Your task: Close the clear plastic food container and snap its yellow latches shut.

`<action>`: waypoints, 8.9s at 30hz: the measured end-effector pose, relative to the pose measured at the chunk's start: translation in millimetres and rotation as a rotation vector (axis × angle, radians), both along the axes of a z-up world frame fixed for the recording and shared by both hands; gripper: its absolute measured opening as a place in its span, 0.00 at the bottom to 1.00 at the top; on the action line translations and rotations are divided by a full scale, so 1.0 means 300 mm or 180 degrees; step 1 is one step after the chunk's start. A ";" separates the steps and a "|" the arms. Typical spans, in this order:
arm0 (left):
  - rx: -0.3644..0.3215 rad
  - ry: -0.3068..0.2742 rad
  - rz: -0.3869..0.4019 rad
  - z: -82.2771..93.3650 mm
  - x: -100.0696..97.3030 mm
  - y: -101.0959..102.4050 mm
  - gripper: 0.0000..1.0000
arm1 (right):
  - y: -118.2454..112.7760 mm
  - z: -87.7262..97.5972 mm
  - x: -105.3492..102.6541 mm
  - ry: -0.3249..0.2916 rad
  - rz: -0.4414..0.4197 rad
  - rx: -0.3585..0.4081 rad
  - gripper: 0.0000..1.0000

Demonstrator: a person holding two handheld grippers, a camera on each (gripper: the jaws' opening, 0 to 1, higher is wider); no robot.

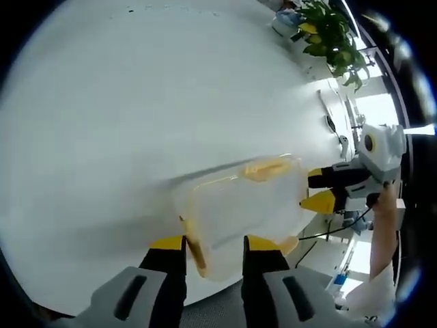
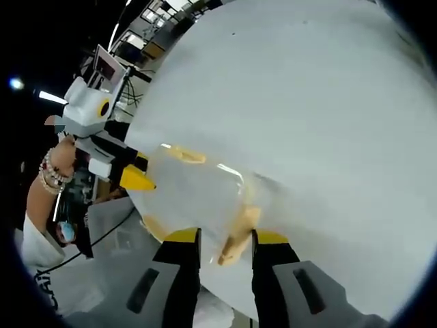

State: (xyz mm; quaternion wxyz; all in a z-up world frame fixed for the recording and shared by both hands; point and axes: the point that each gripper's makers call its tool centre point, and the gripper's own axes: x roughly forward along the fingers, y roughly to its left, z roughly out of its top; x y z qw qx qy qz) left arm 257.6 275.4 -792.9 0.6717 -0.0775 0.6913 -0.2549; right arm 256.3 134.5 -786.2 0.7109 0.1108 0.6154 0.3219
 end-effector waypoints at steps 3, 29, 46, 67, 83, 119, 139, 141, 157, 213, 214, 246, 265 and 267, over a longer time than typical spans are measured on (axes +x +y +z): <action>-0.0003 -0.0001 -0.0005 -0.010 0.009 0.010 0.25 | -0.001 0.000 -0.002 0.0005 0.0003 -0.0002 0.25; 0.0027 -0.0061 0.0016 0.007 0.042 0.030 0.25 | 0.029 0.016 -0.017 0.0228 -0.0221 0.0325 0.17; 0.0007 -0.0092 -0.0017 0.017 0.029 0.021 0.26 | -0.011 0.030 -0.021 0.0046 -0.0188 0.0060 0.20; -0.0085 -0.0569 -0.0425 0.023 0.040 0.000 0.30 | -0.009 0.018 -0.030 -0.0268 0.0154 -0.0125 0.23; -0.0190 -0.1149 -0.0731 0.084 0.087 -0.021 0.39 | -0.024 0.045 -0.012 -0.0634 0.0663 -0.0448 0.24; -0.0549 -0.2242 -0.2191 0.161 0.009 -0.204 0.22 | 0.181 0.144 0.080 -0.1503 0.1655 -0.0355 0.12; -0.0645 -0.2359 -0.2388 0.127 -0.016 -0.256 0.17 | 0.241 0.102 0.097 -0.1495 0.1844 -0.0291 0.08; -0.0646 -0.2379 -0.2403 0.125 -0.015 -0.260 0.16 | 0.243 0.099 0.098 -0.1490 0.1845 -0.0282 0.08; -0.0671 -0.2473 -0.2562 0.116 -0.040 -0.279 0.20 | 0.252 0.085 0.129 -0.1583 0.1882 -0.0286 0.18; 0.0123 -0.3506 -0.3965 0.047 -0.094 -0.270 0.37 | 0.267 0.032 0.144 -0.1153 0.2322 -0.0206 0.27; 0.0127 -0.3515 -0.3966 0.046 -0.093 -0.270 0.37 | 0.268 0.032 0.142 -0.1153 0.2328 -0.0205 0.27; 0.0096 -0.3412 -0.3769 0.053 -0.101 -0.279 0.28 | 0.264 0.035 0.126 -0.1140 0.2291 -0.0211 0.25; 0.0171 -0.3450 -0.3742 0.030 -0.102 -0.278 0.24 | 0.264 0.031 0.144 -0.1136 0.2297 -0.0238 0.25; 0.0159 -0.3477 -0.3796 0.036 -0.102 -0.276 0.24 | 0.264 0.030 0.145 -0.1136 0.2294 -0.0232 0.25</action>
